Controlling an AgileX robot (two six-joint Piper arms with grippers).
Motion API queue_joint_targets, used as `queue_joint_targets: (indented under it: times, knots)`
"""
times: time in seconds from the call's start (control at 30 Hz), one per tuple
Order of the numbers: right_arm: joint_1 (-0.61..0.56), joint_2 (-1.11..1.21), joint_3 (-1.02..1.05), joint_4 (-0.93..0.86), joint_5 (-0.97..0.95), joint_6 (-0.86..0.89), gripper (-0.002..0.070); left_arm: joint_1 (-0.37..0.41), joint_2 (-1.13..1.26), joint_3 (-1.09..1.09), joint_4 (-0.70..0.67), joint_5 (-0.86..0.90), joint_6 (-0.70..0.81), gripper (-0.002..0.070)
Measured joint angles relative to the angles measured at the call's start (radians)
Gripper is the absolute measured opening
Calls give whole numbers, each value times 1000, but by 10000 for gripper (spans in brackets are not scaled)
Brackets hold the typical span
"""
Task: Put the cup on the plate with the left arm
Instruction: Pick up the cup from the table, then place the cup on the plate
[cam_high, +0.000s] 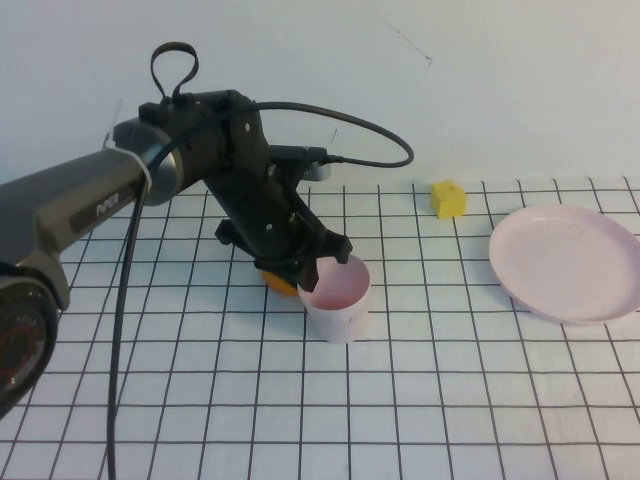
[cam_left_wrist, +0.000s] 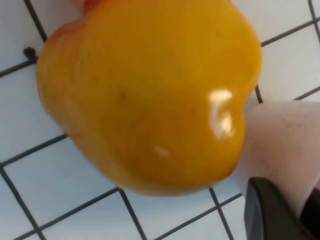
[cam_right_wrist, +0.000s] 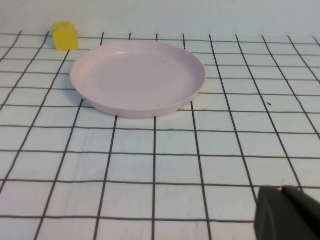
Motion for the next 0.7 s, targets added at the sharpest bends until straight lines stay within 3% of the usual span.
queue_joint_targets:
  times: [0.1, 0.37, 0.57, 0.7]
  knots:
    - [0, 0, 0, 0, 0, 0, -2, -10, 0, -18, 0, 10, 16, 18]
    - [0, 0, 0, 0, 0, 0, -2, -112, 6, -162, -36, 11, 30, 9]
    - [0, 0, 0, 0, 0, 0, -2, -220, 23, -269, -64, -153, 32, 8]
    - [0, 0, 0, 0, 0, 0, -2, -250, 89, -332, -116, -268, 48, 8]
